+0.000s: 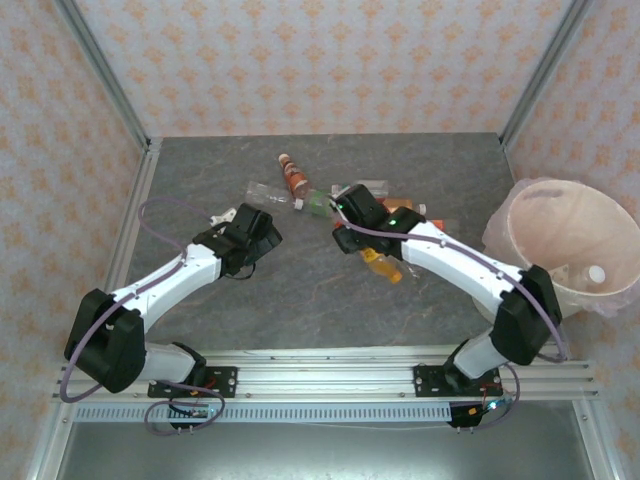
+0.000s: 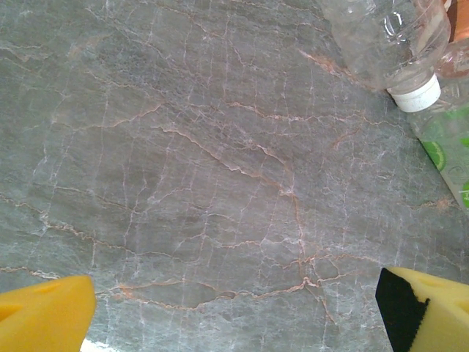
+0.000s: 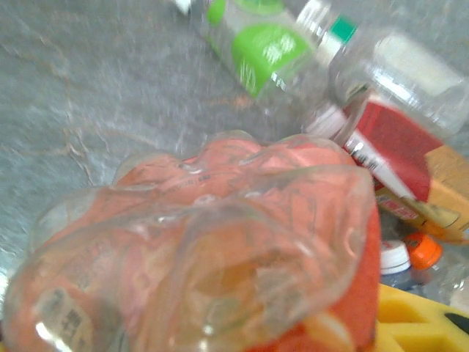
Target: Put the plastic bottles in the bin
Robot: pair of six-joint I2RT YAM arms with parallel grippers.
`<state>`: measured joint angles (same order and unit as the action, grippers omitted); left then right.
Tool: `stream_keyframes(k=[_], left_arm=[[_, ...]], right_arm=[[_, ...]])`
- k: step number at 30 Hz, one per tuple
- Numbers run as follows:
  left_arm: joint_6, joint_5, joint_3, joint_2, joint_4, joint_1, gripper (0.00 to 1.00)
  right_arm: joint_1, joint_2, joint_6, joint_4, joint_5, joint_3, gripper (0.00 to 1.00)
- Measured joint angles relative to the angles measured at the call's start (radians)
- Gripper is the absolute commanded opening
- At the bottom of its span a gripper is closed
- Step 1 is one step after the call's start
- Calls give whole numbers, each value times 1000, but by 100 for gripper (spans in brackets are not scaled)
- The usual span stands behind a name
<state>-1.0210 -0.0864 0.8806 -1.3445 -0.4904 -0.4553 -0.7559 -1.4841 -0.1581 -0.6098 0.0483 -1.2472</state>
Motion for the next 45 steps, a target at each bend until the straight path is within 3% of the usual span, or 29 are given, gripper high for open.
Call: stream_keyframes(k=[12, 23, 33, 45], left_arm=[[0, 0, 0, -11, 0, 0, 100], [0, 2, 0, -32, 1, 0, 100], [0, 3, 1, -37, 2, 0, 100], [25, -11, 13, -31, 7, 6, 100]], right_arm=[[89, 249, 47, 125, -5, 12, 38], [215, 396, 87, 175, 9, -56, 37], [452, 428, 67, 167, 145, -269, 34], [722, 426, 33, -47, 278, -465, 34]])
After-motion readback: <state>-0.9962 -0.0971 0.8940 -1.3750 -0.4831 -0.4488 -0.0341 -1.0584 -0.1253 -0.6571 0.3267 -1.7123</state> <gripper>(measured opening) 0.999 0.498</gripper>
